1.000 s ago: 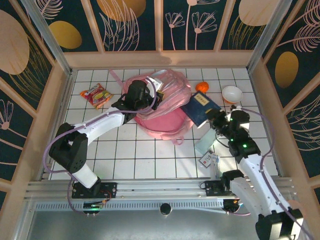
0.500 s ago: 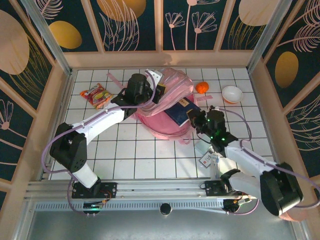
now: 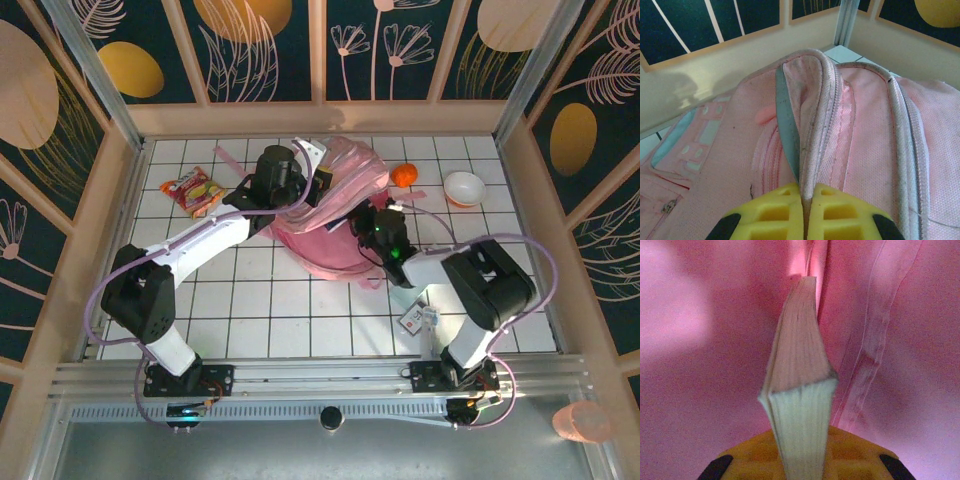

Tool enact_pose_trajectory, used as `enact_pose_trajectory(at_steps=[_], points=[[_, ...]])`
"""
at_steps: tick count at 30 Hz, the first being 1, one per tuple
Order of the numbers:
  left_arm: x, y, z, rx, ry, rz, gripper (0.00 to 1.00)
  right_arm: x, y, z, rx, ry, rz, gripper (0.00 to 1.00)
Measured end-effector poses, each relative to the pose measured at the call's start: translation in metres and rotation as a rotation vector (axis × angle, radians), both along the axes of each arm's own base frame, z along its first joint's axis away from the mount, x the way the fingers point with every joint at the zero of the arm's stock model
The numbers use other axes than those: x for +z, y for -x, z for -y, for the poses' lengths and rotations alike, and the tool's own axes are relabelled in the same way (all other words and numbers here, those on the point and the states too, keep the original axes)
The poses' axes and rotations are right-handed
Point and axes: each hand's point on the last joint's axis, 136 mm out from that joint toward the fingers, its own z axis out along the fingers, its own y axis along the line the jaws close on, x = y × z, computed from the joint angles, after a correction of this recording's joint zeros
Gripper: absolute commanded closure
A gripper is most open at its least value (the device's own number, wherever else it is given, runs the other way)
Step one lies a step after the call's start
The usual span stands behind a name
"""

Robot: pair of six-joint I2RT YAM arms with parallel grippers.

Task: Pack the student bag

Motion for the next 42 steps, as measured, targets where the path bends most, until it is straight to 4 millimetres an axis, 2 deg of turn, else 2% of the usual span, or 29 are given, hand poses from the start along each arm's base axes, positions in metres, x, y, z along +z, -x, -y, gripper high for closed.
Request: enact_pose_trajectory(at_steps=[4, 7, 9, 13, 17, 21, 27, 33, 38, 42], points=[[0.000, 0.000, 0.000, 0.000, -0.001, -0.001, 1.00, -0.025, -0.011, -0.004, -0.031, -0.001, -0.055, 0.85], [0.000, 0.000, 0.000, 0.000, -0.001, -0.001, 1.00, -0.034, -0.009, -0.004, -0.043, -0.001, -0.088, 0.65], [-0.001, 0.000, 0.000, 0.000, -0.003, -0.003, 1.00, -0.040, -0.007, -0.003, -0.048, 0.009, -0.115, 0.56], [-0.001, 0.000, 0.000, 0.000, -0.004, -0.004, 1.00, -0.044, 0.003, 0.001, -0.051, 0.038, -0.178, 0.48], [-0.003, -0.001, 0.000, 0.002, -0.012, 0.000, 1.00, -0.037, 0.020, 0.010, -0.040, 0.070, -0.222, 0.43], [-0.004, -0.003, -0.001, 0.007, -0.023, 0.008, 1.00, -0.028, 0.040, 0.019, -0.011, 0.113, -0.247, 0.42], [-0.005, -0.003, -0.002, 0.006, -0.038, 0.014, 1.00, 0.003, 0.075, 0.041, 0.022, 0.148, -0.200, 0.41], [-0.014, -0.001, -0.004, -0.002, -0.067, 0.023, 1.00, 0.053, 0.092, 0.066, 0.015, 0.245, -0.105, 0.40], [-0.044, 0.006, -0.008, -0.027, -0.136, 0.011, 1.00, 0.096, 0.093, 0.093, -0.023, 0.332, -0.037, 0.40], [-0.083, 0.016, -0.010, -0.065, -0.209, -0.010, 1.00, 0.120, 0.091, 0.108, -0.040, 0.414, 0.017, 0.41]])
